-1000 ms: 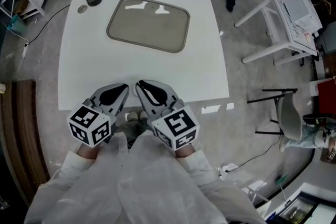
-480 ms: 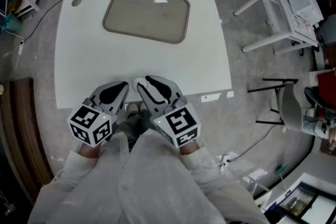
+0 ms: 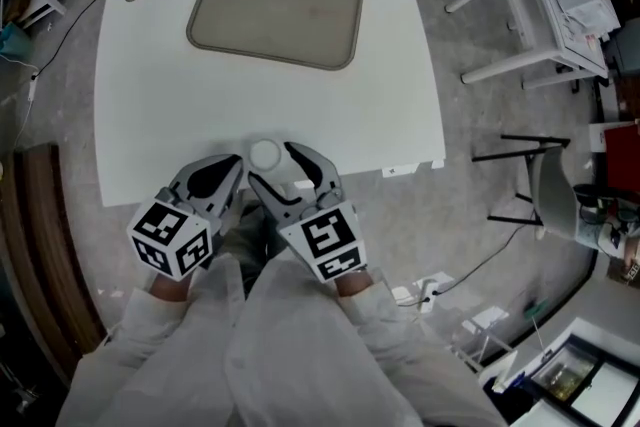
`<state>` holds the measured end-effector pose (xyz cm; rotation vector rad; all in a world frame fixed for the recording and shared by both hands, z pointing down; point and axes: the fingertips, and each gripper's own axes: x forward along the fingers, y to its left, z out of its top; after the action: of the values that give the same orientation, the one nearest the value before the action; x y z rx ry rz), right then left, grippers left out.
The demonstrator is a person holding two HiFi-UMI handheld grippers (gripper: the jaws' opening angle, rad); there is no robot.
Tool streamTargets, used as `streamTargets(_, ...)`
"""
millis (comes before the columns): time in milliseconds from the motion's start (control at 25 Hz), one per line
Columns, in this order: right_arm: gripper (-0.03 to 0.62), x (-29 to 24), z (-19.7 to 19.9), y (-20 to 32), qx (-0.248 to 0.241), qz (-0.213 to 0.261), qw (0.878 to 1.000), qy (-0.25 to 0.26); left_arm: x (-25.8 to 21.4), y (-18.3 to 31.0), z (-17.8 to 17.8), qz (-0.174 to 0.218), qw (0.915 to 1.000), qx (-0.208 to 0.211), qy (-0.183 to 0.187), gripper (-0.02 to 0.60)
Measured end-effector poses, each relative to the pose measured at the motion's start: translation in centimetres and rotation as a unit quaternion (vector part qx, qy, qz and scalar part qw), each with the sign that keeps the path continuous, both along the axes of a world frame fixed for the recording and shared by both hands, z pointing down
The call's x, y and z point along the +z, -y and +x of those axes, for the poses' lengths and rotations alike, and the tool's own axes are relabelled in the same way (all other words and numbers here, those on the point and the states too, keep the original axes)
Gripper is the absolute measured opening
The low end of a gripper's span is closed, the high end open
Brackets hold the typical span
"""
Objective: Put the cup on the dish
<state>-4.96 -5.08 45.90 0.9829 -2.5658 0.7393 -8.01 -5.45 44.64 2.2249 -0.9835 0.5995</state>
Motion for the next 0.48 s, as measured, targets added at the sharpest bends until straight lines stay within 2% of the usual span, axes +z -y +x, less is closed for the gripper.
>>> streamTargets(160, 0.287, 1.7, 0.1, 0.1, 0.017, -0.007, 1.000, -0.015, 1.0, -0.1, -0.2, -0.010, 0.9999, 0.000, 0.001, 0.009)
streamTargets(480, 0.302, 4.6, -0.7, -0.1, 0.008, -0.020, 0.999, -0.035, 3.1, -0.9, -0.5, -0.037, 0.9993, -0.003, -0.001, 0.009)
